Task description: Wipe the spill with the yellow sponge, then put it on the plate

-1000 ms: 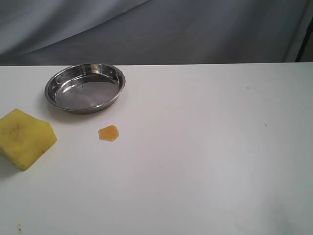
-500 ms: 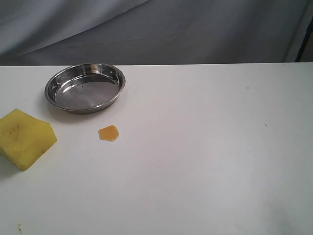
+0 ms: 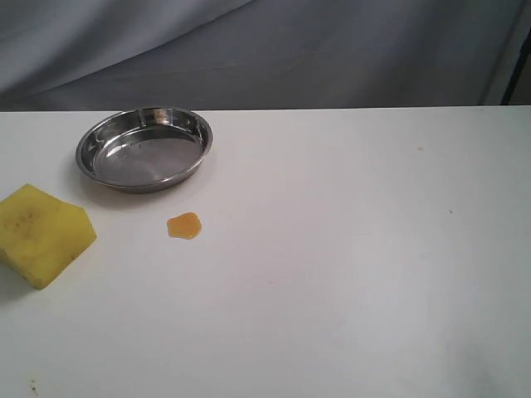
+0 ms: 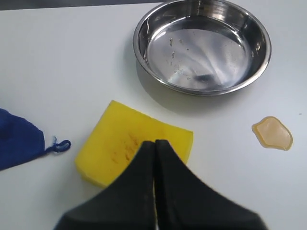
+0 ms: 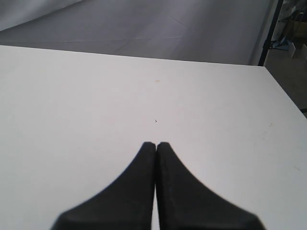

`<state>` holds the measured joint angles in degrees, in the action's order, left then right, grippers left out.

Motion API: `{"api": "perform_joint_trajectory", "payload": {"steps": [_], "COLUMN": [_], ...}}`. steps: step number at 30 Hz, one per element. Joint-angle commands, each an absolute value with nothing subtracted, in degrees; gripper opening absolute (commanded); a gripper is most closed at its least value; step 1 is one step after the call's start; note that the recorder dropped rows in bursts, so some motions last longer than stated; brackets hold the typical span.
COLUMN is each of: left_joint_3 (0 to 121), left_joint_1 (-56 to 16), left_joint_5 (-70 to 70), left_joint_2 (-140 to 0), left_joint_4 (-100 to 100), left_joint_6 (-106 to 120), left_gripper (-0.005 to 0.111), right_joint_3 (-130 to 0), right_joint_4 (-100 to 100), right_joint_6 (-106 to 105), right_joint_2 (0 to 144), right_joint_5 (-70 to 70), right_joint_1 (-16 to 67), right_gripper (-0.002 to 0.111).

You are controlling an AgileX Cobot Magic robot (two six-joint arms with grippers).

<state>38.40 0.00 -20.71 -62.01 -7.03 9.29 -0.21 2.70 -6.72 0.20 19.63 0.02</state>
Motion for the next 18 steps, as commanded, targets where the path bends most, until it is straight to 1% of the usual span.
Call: {"api": "perform_joint_trajectory", "payload": {"steps": [1,18], "left_joint_3": [38.17,38.17], "left_joint_1": [0.00,0.00], "left_joint_5": [-17.70,-17.93], "left_joint_2": [-62.13,-62.13], "left_joint_4": [-7.52,-7.52], "left_joint_6": [9.60,9.50], "left_gripper": [0.000,0.001], "right_joint_3": [0.00,0.00], "right_joint_4": [2.93,2.93], "right_joint_6": [-6.82,-6.82], "right_joint_2": [0.00,0.00], "right_joint_5": [19.59,19.59], "right_joint_1": [0.09,0.09], "right_gripper": [0.000,0.000]}}
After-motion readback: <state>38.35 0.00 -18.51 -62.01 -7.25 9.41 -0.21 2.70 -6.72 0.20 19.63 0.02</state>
